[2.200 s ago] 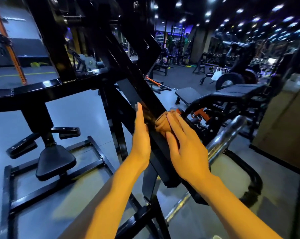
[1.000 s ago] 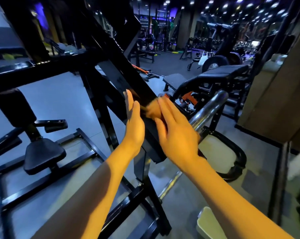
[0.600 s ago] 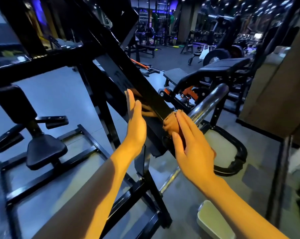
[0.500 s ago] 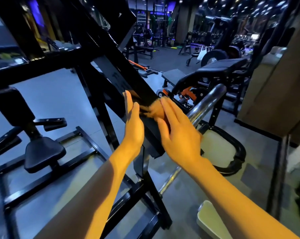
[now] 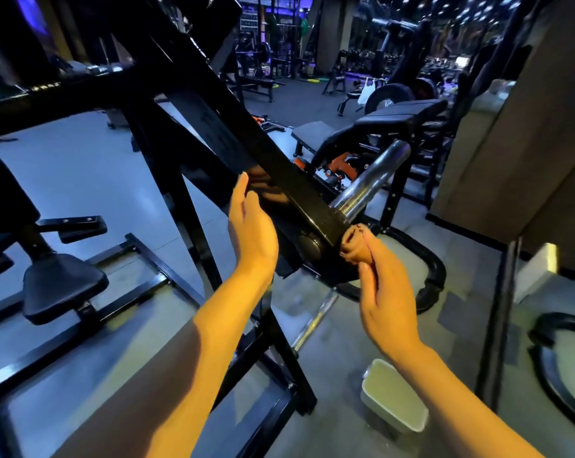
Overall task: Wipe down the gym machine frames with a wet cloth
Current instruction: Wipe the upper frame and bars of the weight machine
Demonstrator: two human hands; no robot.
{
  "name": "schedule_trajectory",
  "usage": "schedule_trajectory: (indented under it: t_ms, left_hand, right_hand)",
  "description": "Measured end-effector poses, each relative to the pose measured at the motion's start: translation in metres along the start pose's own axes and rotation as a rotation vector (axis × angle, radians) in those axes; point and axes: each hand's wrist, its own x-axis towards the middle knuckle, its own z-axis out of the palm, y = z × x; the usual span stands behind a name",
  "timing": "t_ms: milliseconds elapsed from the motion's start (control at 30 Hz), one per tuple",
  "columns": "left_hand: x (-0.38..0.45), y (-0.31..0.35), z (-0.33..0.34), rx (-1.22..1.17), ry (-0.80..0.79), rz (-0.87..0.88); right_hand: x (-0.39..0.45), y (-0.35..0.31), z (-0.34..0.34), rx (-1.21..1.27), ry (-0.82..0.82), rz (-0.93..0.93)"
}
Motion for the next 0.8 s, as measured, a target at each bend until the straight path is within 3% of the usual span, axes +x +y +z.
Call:
schedule_trajectory:
  t_ms: [67,133,233,300,433,567,700,800]
  left_hand:
    - [-0.013,-0.008,-0.009,0.026,0.038,-0.058]
    - [-0.024,-0.017,-0.018,0.039,0.047,-0.145]
    - [-0.047,-0.028,-0.037,0.080,-0.031,-0.282]
    - [-0.062,-0.035,-0.052,0.192,-0.123,-0.374]
    - [-0.100,-0.049,-0.084,0.350,-0.158,-0.413]
    - [-0.123,-0.057,-0.106,0.357,-0.208,-0.558]
    - [-0.126,-0.058,-0.123,0.094,-0.253,-0.700]
    - [-0.125,-0.052,-0.135,0.019,-0.219,-0.669]
  right_hand:
    - [-0.010,0.001,0.000,0.209,0.120,0.279]
    - [-0.021,0.007,0.003,0.520,0.224,0.743]
    - [-0.038,0.013,0.013,1.236,0.163,1.330]
    - [-0.049,0.006,0.022,1.487,0.090,1.498]
    - [-0.058,-0.017,0.045,1.529,-0.132,1.476]
    - [-0.051,-0.045,0.072,1.414,-0.214,1.455]
    - [-0.048,-0.061,0.092,1.179,-0.357,1.404]
    - [-0.053,-0.068,0.101,0.934,-0.529,1.225]
